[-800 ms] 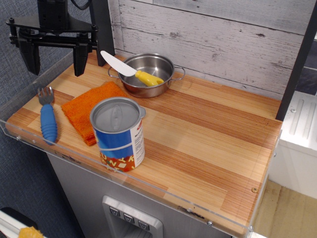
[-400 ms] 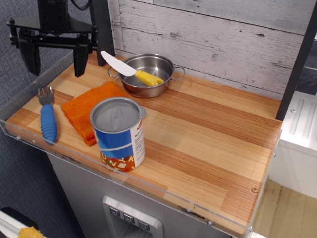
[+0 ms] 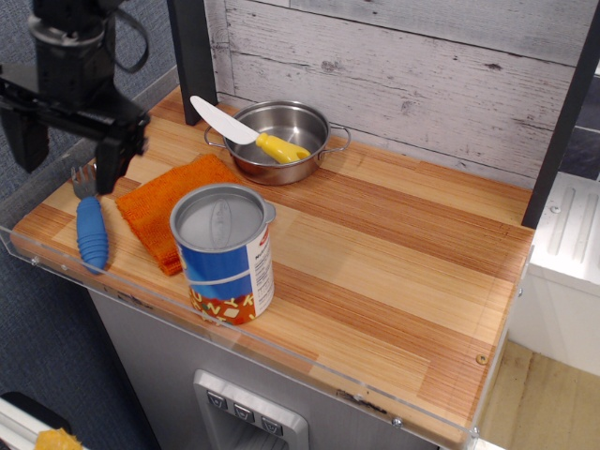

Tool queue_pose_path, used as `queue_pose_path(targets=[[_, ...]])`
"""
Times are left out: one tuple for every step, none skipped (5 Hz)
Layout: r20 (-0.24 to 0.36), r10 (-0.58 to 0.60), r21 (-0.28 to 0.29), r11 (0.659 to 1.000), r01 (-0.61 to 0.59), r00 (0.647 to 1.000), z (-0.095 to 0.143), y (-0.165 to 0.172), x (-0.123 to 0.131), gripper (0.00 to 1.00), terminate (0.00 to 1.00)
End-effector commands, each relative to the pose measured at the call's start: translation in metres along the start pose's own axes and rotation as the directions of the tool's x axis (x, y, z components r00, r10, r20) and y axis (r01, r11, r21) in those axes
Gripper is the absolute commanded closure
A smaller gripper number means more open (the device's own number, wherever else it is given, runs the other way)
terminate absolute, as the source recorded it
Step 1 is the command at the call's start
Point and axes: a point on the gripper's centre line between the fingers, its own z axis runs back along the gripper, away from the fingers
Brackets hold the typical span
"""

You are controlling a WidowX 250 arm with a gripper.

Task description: Move the can to the back right corner of the table

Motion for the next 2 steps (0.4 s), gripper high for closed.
queue_pose_path(targets=[[0.09, -0.437, -0.05, 0.896, 0.442, 0.895, -0.008, -0.015, -0.02, 0.0, 0.0], [0.127, -0.579, -0.103, 0.8, 0.591, 0.806, -0.008, -0.032, -0.026, 0.0, 0.0]])
